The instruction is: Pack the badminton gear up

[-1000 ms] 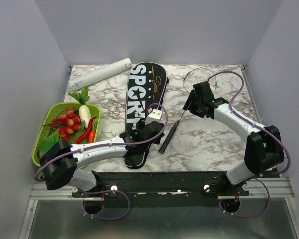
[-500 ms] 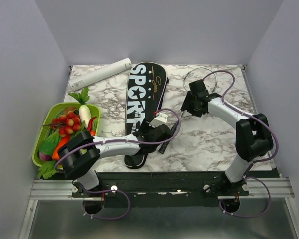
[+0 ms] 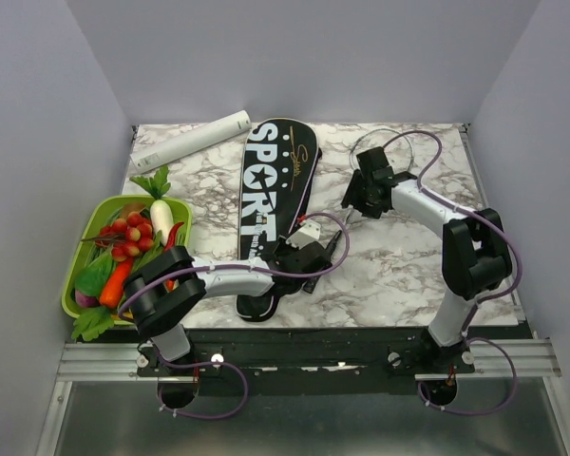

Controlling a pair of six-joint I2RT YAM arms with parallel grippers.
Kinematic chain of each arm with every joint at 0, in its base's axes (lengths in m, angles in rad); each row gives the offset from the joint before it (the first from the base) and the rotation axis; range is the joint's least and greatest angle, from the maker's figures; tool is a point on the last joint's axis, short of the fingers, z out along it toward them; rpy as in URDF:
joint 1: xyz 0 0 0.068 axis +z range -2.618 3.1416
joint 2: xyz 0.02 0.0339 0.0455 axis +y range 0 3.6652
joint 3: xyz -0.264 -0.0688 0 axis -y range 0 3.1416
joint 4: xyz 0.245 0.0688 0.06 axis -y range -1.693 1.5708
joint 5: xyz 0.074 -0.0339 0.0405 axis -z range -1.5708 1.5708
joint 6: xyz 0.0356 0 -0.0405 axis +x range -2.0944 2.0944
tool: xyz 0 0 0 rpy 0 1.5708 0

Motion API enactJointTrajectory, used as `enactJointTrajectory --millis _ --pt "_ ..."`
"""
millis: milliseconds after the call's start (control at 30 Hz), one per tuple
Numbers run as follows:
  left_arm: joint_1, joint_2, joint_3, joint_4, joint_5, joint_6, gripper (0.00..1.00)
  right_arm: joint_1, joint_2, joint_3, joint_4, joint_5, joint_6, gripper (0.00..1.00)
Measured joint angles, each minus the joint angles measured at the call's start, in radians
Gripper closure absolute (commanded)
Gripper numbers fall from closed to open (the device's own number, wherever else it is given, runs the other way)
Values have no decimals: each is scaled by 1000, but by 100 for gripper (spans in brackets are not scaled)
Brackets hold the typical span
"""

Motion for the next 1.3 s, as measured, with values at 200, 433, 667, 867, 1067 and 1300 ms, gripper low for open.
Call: enactJointTrajectory --millis 200,433,667,867,1067,1300 --pt "0 -3 0 2 -1 6 100 -10 88 69 -21 1 13 36" --pt "0 -91 -25 16 19 -1 100 -31 168 126 -61 16 46 40" --pt "0 -135 -40 27 36 -12 100 -33 240 235 -119 33 57 43" --pt "0 -137 -51 41 48 -13 100 -33 299 290 -160 42 58 50" --pt "0 -141 -61 64 52 -13 100 -33 318 301 -182 46 66 75" --pt "1 -172 -83 87 56 -10 100 -34 323 307 -198 43 80 100"
